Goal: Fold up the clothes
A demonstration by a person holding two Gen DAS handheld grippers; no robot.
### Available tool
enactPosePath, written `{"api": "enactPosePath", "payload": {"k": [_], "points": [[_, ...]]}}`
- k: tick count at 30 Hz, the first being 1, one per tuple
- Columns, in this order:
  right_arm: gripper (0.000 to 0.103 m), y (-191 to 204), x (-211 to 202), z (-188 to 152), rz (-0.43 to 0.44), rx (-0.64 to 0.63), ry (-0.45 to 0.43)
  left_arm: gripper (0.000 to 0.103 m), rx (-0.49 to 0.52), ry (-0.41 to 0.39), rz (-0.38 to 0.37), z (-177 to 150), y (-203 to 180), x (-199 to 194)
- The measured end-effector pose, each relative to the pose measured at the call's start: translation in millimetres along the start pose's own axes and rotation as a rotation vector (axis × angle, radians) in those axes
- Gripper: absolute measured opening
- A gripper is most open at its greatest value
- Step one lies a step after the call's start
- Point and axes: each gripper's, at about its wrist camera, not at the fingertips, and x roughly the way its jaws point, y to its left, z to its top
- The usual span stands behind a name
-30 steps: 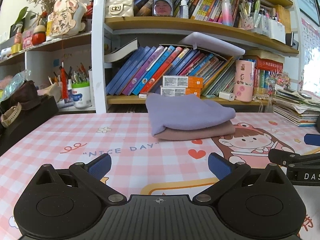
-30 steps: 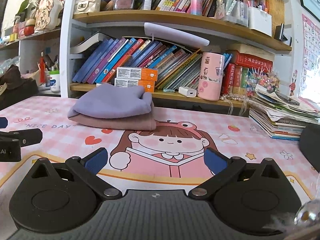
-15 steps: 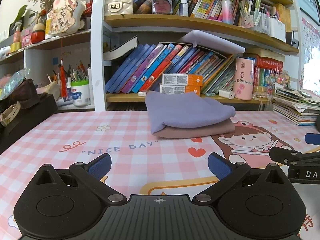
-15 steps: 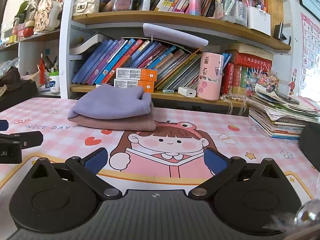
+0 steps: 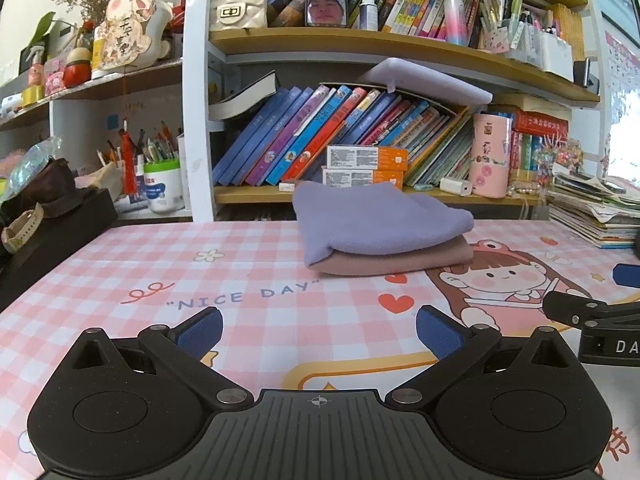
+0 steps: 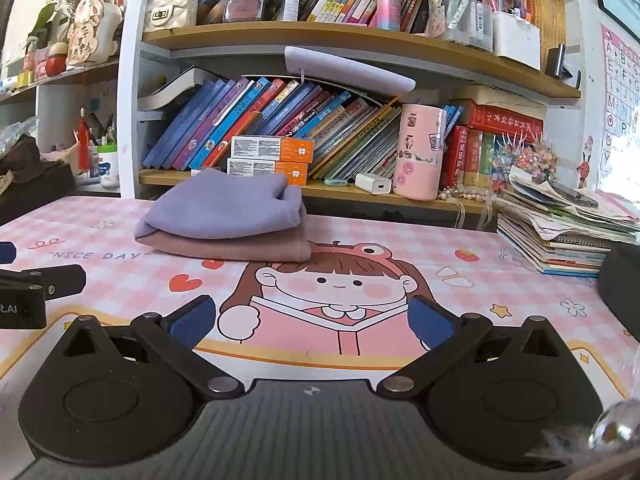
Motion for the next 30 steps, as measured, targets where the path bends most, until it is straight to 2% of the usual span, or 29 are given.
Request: {"api": "enactPosePath", "payload": {"k": [30], "points": [[0.103, -2.0, 0.7, -0.7, 0.001, 0.013, 0.009, 0.103, 0.012, 0.002, 0.003, 0.1, -1.6, -0.1]]}}
